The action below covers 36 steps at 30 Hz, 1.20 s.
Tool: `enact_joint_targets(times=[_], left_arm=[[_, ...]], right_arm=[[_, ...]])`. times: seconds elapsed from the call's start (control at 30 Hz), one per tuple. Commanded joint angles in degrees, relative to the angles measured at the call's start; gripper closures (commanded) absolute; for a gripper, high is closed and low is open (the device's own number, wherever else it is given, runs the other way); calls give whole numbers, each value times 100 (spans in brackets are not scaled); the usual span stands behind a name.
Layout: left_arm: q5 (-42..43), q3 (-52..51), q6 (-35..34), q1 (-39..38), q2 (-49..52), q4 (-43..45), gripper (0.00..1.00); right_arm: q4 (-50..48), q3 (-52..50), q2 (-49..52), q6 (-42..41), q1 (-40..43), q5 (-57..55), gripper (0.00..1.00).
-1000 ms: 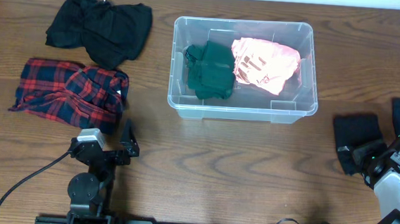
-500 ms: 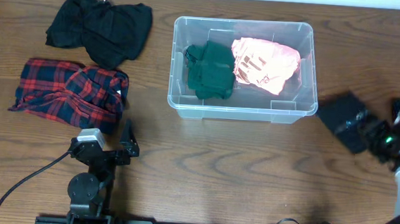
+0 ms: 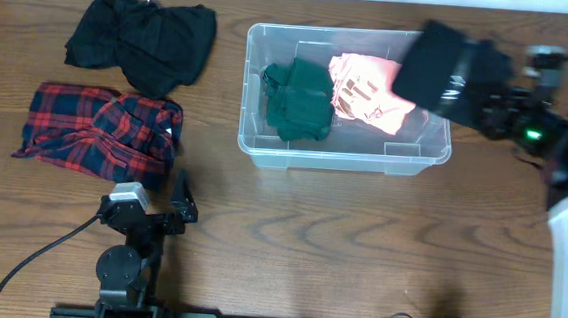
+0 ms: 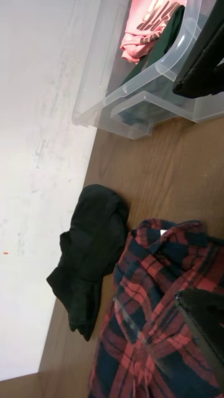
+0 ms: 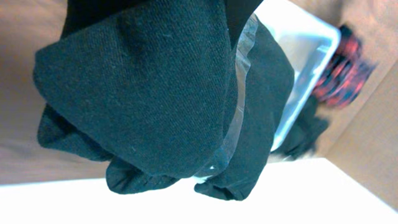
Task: Pack container
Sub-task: 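Carry the black garment into the bin beside the green shirt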
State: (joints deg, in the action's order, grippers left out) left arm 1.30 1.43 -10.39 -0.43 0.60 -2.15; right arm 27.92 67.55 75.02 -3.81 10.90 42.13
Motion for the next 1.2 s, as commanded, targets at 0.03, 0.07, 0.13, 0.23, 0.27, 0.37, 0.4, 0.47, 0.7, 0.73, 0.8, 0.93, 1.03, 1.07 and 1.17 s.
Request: enact_joint_targets(times=[0.03, 0.07, 0.13, 0.23, 0.27, 0.37, 0.4, 0.47, 0.7, 0.73, 0.8, 0.93, 1.03, 1.07, 1.17], left_arm=[[-105, -120, 92, 26, -26, -197, 2], [-105, -120, 92, 26, -26, -197, 2], [-105, -120, 92, 26, -26, -197, 2], [-105, -120, 92, 26, -26, -197, 2], [-105, -120, 92, 26, -26, -197, 2], [-105, -120, 92, 26, -26, -197, 2], [-105, -120, 92, 26, -26, -197, 2], [-105, -120, 92, 26, -26, -197, 2], [-105, -120, 92, 26, -26, -197, 2], [-105, -120, 92, 26, -26, -197, 2], [-105, -120, 92, 26, -26, -197, 2], [-105, -120, 92, 26, -26, -197, 2], [-105, -120, 92, 26, -26, -197, 2], [-105, -120, 92, 26, -26, -197, 2], [-105, -120, 92, 26, -26, -197, 2]], right_arm=[[-345, 129, 105, -11, -1025, -372, 99], [-411, 129, 164, -61, -1233, -511, 99], [-579, 129, 356, -195, -1668, -772, 99], [-857, 129, 678, -310, -2100, -804, 99], [-927, 129, 785, -391, -2203, -809, 99], [-1032, 129, 1145, -496, -2490, -804, 99], [-1032, 129, 1246, -496, -2564, -804, 99], [-1023, 129, 1458, -498, -2730, -787, 99], [-1025, 129, 2037, -560, -3263, -787, 99], [-1032, 129, 2111, -564, -3322, -787, 99], [-1025, 129, 2236, -671, -3405, -874, 98], [-925, 127, 2356, -911, -3464, -1091, 74], [-852, 127, 2356, -951, -3464, -1193, 51], [-841, 127, 2356, -953, -3464, -1196, 44], [-767, 127, 2356, -949, -3464, -1196, 34]])
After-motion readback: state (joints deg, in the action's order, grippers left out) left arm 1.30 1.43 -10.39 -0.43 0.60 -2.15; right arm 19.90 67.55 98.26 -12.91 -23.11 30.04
